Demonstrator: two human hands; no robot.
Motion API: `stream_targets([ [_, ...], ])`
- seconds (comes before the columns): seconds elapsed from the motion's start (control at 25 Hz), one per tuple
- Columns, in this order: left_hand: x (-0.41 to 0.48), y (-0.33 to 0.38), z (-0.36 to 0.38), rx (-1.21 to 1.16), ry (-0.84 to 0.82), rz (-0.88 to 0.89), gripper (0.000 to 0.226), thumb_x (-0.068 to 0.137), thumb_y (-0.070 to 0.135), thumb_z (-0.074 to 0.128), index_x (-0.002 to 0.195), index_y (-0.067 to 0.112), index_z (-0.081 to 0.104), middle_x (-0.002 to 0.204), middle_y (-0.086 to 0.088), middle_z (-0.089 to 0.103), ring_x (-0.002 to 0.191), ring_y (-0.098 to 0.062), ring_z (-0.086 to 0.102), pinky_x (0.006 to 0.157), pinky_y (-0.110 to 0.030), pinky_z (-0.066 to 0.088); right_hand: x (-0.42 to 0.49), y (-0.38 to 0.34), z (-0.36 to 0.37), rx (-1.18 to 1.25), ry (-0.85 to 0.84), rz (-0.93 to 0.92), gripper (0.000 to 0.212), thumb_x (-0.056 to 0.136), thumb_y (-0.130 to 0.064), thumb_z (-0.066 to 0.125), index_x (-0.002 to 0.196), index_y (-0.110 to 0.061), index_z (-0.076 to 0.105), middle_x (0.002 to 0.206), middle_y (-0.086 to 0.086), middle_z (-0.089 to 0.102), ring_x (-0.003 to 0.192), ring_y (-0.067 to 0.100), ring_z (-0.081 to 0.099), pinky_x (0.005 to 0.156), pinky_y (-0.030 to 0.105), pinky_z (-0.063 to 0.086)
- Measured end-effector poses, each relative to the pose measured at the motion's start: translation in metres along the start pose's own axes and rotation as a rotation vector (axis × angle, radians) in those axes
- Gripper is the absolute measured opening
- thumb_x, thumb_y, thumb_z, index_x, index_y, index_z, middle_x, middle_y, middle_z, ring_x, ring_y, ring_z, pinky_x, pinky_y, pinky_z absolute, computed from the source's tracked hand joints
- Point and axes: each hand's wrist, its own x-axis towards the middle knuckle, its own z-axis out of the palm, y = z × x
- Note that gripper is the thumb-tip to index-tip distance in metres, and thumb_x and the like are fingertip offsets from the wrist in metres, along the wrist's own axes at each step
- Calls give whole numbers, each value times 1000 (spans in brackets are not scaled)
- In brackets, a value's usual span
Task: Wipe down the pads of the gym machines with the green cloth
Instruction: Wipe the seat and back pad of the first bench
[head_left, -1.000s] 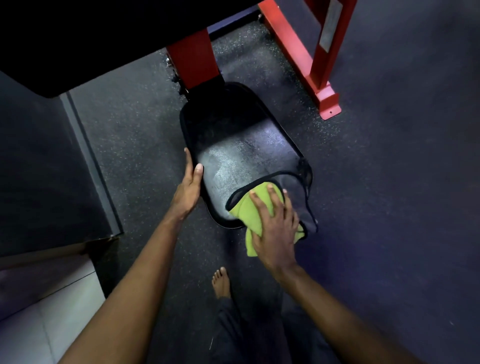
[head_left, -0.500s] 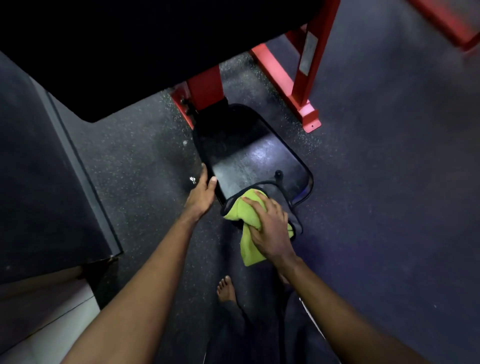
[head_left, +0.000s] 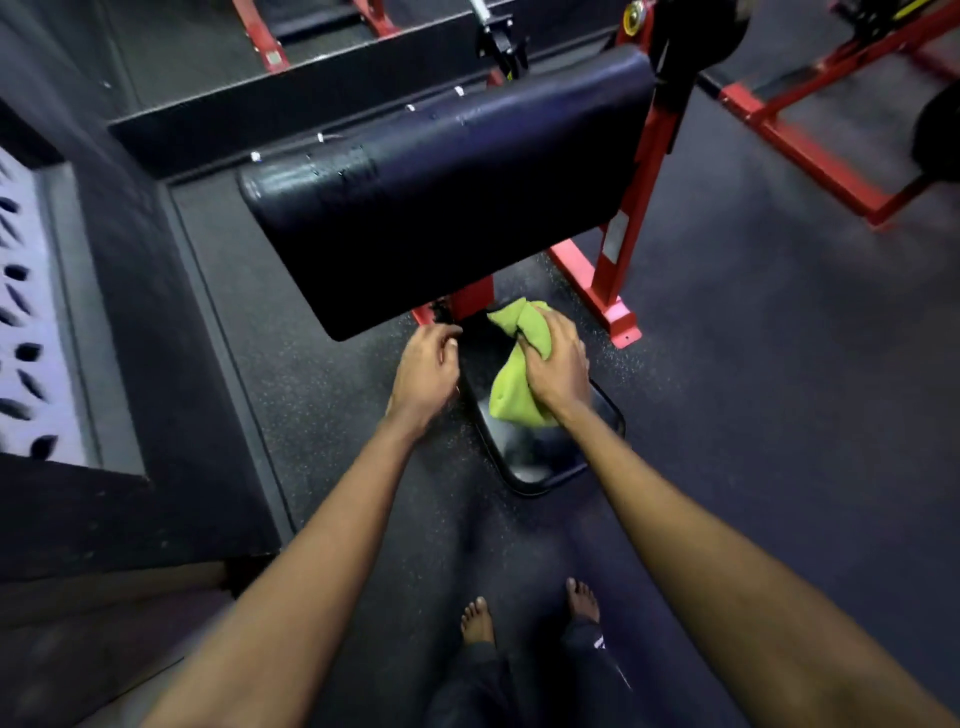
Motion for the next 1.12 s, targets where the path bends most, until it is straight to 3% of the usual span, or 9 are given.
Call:
stream_targets([
  [0.2,58,30,-65,198,167,210,32,93,11,52,120,4,67,128,-18,57,124,-32,52,110,-37,40,61,-76,-8,38,73,-110,53,90,-25,63,143,-30,54,149,1,50,135,29,48,114,47,36],
  [0.36,87,36,-113,410,328,187,50,92,14,53,141,5,51,148,-18,44,139,-34,39,118,-44,30,104,-125,-14,-17,88,-183,59,88,-26,62,146,-33,50,154,1,43,135,34,45,110,47,36],
  [0.52,114,22,-154,489,245,-20,57,102,24,42,154,4,30,161,-17,28,150,-32,22,123,-45,10,145,-152,-4,-112,38,-295,65,85,-26,62,147,-37,47,157,1,39,140,33,37,115,54,33],
  [0.72,132,-9,-201,498,89,68,51,100,22,40,147,5,46,152,-17,46,141,-34,42,120,-48,29,178,-173,22,-266,11,-339,72,86,-24,66,152,-40,42,166,-1,27,148,34,27,116,57,31],
  [0.84,130,-12,-213,362,48,85,46,103,15,50,148,6,47,154,-11,44,146,-21,35,124,-34,22,174,-178,41,-343,31,-344,78,83,-28,72,152,-42,40,167,-2,24,153,33,20,120,55,26],
  [0.96,131,-14,-221,233,98,30,46,101,15,57,146,12,50,154,-3,45,143,-3,32,121,-18,18,147,-189,69,-387,-53,-532,83,76,-28,75,151,-41,42,167,-3,26,154,32,19,119,53,23],
  [1.12,132,-20,-237,88,32,-89,44,104,17,51,147,23,50,154,10,42,142,4,29,113,-4,16,139,-189,80,-430,-88,-676,88,74,-38,71,154,-44,35,167,-4,26,153,31,21,119,51,23],
])
